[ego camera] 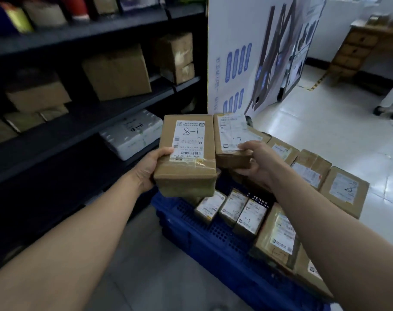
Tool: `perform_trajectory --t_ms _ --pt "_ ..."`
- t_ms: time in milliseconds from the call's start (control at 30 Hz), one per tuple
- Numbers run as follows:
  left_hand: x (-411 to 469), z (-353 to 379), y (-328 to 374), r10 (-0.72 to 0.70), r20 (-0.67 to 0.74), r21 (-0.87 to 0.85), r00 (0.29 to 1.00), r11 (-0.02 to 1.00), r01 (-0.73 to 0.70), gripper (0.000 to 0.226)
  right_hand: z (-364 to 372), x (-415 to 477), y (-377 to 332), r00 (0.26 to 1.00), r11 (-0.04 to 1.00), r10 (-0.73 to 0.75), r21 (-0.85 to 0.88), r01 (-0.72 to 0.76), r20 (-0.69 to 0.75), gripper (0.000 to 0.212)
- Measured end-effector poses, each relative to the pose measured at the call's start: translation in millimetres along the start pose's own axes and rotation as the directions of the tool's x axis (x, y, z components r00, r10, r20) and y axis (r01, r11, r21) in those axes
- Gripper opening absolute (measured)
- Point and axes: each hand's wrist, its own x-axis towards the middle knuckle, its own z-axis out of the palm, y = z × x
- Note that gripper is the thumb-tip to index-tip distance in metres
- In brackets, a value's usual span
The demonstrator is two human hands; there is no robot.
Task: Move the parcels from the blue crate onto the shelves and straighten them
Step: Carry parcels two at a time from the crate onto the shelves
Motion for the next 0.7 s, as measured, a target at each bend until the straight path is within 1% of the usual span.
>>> perform_trajectory --t_ms 100,167,233,300,433,567,633,700 --pt "-40 -29 25 0.061 -0.109 -0.041 0.992 0.997 -0.066 0.029 46 -10 -19 0.987 1.000 -0.017 -0.021 0.021 0.158 0.045" --pt "-70 -49 34 0.103 -0.195 -0.085 0.975 0.989 -0.121 0.032 81 -17 -28 0.961 0.999 -0.017 -0.041 0.030 0.276 0.047" --pt "-106 -69 38 0.131 -0.299 -0.130 0.945 0.976 -0.177 0.029 118 -27 -33 0.917 0.996 -0.001 -0.077 0.034 0.398 0.046" --pt "-145 -90 36 0.165 -0.413 -0.147 0.896 0.958 -0.244 0.028 156 -41 -33 0.853 0.989 0.028 -0.140 0.053 0.520 0.044" --pt "-232 -122 19 0.206 -0.633 -0.132 0.747 0.922 -0.365 0.035 232 -80 -18 0.700 0.962 0.093 -0.244 0.119 0.708 0.045" --pt "-328 -141 -16 0.269 -0.783 -0.104 0.561 0.832 -0.545 0.025 302 -144 20 0.541 0.936 0.176 -0.309 0.166 0.822 0.046" --pt "-379 -145 -39 0.251 -0.854 -0.094 0.455 0.788 -0.609 0.026 330 -183 46 0.457 0.915 0.232 -0.351 0.197 0.859 0.046" --pt "-432 -146 -66 0.205 -0.916 -0.070 0.343 0.762 -0.643 0.032 355 -226 76 0.366 0.892 0.291 -0.389 0.230 0.884 0.044"
